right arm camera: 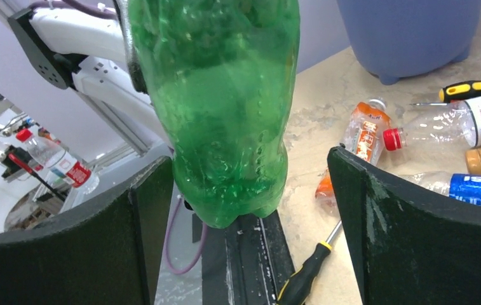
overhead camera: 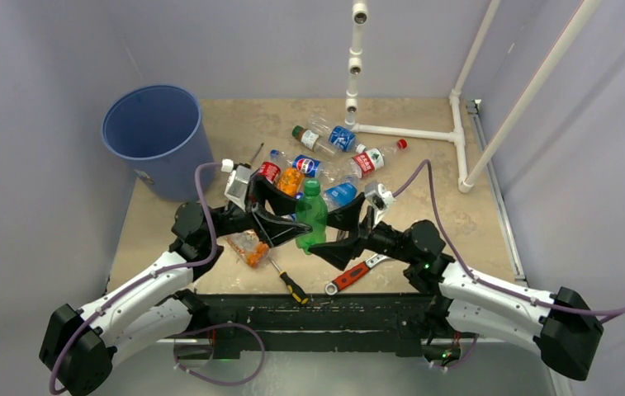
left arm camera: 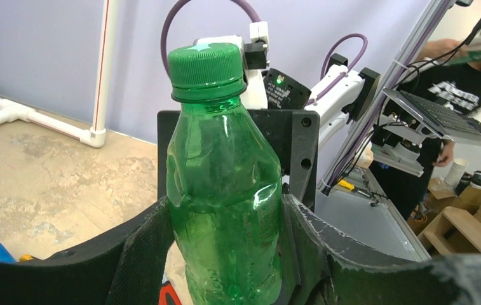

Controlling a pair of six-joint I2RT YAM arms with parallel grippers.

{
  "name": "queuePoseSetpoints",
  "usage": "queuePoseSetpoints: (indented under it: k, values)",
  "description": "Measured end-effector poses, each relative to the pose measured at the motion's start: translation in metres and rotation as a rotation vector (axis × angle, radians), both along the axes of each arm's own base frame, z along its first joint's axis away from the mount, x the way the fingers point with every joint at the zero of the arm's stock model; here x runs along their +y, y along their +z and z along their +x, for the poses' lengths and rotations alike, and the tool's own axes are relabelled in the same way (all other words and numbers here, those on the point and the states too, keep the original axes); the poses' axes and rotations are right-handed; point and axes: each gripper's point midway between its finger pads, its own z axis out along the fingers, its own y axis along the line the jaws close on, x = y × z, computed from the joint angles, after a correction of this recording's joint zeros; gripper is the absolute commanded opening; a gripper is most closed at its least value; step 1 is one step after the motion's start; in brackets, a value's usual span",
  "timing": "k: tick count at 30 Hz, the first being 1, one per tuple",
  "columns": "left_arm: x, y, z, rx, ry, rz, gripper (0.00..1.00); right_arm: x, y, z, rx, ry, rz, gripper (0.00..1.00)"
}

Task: Put the plastic bottles in the bin
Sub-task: Pick up the plastic bottle from the corner of the board.

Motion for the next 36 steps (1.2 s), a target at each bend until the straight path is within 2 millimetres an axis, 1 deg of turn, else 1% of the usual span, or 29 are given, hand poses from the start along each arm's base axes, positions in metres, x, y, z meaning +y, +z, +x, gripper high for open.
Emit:
queuePoseSetpoints:
  k: [1,2,3,5,7,9,10,13,16,18,19,22,25,27,32,34,36]
  values:
    - [0.000,0.001,0.000,-0.001,0.001,-0.003,0.00,0.003,-0.001,-0.001,0.005,0.005,0.002,0.82]
    - [0.000,0.001,0.000,-0.004,0.003,-0.007,0.05,0.005,-0.002,-0.002,0.010,0.012,0.004,0.76]
    - [0.001,0.001,0.000,-0.005,0.005,-0.009,0.16,0.009,-0.004,-0.003,0.018,0.018,0.003,0.71]
    - [0.001,-0.002,0.002,0.001,0.011,-0.007,0.45,0.014,-0.006,-0.006,0.026,0.032,0.004,0.60]
    - [0.001,-0.003,0.002,0.007,0.015,-0.005,0.61,0.018,-0.006,-0.009,0.027,0.040,0.006,0.53]
    - [0.001,-0.003,0.002,0.006,0.018,-0.004,0.73,0.019,-0.006,-0.009,0.025,0.036,0.008,0.49]
    - [0.002,-0.003,0.002,0.004,0.024,-0.004,0.77,0.019,-0.005,-0.009,0.019,0.030,0.008,0.47]
    - [0.006,-0.003,0.005,0.008,0.067,0.009,0.84,0.017,-0.006,-0.007,-0.001,0.002,-0.006,0.44]
    - [0.013,0.004,0.011,-0.009,0.139,0.014,0.87,0.012,-0.009,-0.004,-0.023,-0.037,-0.037,0.43]
    - [0.016,0.016,0.014,-0.028,0.174,0.008,0.87,0.008,-0.012,-0.001,-0.034,-0.062,-0.063,0.42]
    - [0.016,0.025,0.017,-0.040,0.188,0.007,0.87,0.008,-0.015,0.000,-0.037,-0.071,-0.076,0.42]
    - [0.012,0.052,0.027,-0.054,0.212,0.014,0.87,0.005,-0.026,0.004,-0.037,-0.099,-0.125,0.41]
    - [0.005,0.065,0.038,-0.042,0.219,0.036,0.86,0.005,-0.033,0.007,-0.036,-0.117,-0.157,0.41]
    - [0.000,0.063,0.045,-0.024,0.218,0.064,0.84,0.004,-0.037,0.009,-0.036,-0.125,-0.174,0.41]
    - [-0.009,0.030,0.056,0.066,0.207,0.165,0.75,0.004,-0.038,0.011,-0.041,-0.139,-0.187,0.40]
    - [-0.011,0.021,0.057,0.090,0.203,0.193,0.69,0.004,-0.037,0.011,-0.045,-0.142,-0.186,0.40]
    - [-0.011,0.014,0.057,0.103,0.198,0.213,0.60,0.004,-0.037,0.012,-0.046,-0.144,-0.186,0.40]
